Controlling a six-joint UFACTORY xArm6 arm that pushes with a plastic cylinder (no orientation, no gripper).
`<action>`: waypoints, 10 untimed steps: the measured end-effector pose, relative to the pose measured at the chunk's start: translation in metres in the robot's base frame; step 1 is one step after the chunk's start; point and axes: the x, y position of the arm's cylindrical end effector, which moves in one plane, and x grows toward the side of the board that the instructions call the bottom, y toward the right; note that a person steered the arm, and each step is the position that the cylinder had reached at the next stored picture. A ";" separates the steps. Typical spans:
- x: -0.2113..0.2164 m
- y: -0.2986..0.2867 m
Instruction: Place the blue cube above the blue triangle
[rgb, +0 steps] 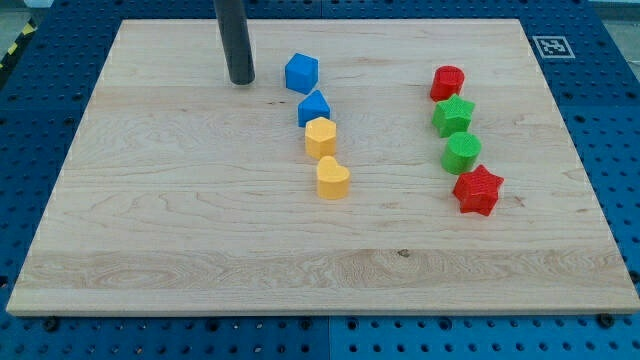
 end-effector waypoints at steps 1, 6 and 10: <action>-0.028 0.000; 0.006 0.039; 0.020 0.074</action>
